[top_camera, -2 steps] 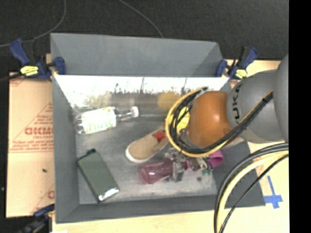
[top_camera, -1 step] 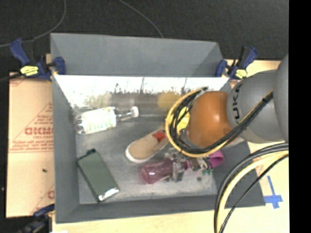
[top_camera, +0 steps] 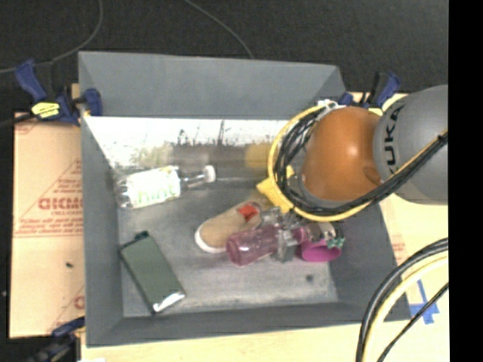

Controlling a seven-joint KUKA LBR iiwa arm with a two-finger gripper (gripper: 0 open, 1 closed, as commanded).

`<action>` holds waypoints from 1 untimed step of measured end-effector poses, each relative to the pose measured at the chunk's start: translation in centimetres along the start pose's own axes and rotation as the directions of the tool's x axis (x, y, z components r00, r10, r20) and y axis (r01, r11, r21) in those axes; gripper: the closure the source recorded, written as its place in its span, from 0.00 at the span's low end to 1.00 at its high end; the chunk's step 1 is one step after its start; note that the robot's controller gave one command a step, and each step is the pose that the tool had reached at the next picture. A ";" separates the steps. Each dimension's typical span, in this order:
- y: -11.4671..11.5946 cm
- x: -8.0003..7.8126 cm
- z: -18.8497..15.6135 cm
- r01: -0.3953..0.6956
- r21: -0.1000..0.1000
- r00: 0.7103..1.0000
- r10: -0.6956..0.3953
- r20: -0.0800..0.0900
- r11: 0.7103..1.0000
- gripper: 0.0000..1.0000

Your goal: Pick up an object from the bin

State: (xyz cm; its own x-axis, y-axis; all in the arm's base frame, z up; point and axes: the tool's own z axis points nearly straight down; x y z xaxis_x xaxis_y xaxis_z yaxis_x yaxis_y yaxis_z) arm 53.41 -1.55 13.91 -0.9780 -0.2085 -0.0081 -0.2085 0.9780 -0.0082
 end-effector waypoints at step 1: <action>-0.2 -0.3 -0.5 -0.001 0.003 1.000 0.001 0.013 1.000 1.00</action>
Offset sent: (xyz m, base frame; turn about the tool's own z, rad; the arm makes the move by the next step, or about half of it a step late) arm 0.0302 0.0167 -0.0691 -0.2723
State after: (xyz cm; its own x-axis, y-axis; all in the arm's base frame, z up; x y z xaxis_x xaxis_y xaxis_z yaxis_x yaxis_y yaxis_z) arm 53.70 -1.66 14.42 -0.9779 -0.2080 -0.0212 -0.2078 0.9781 -0.0111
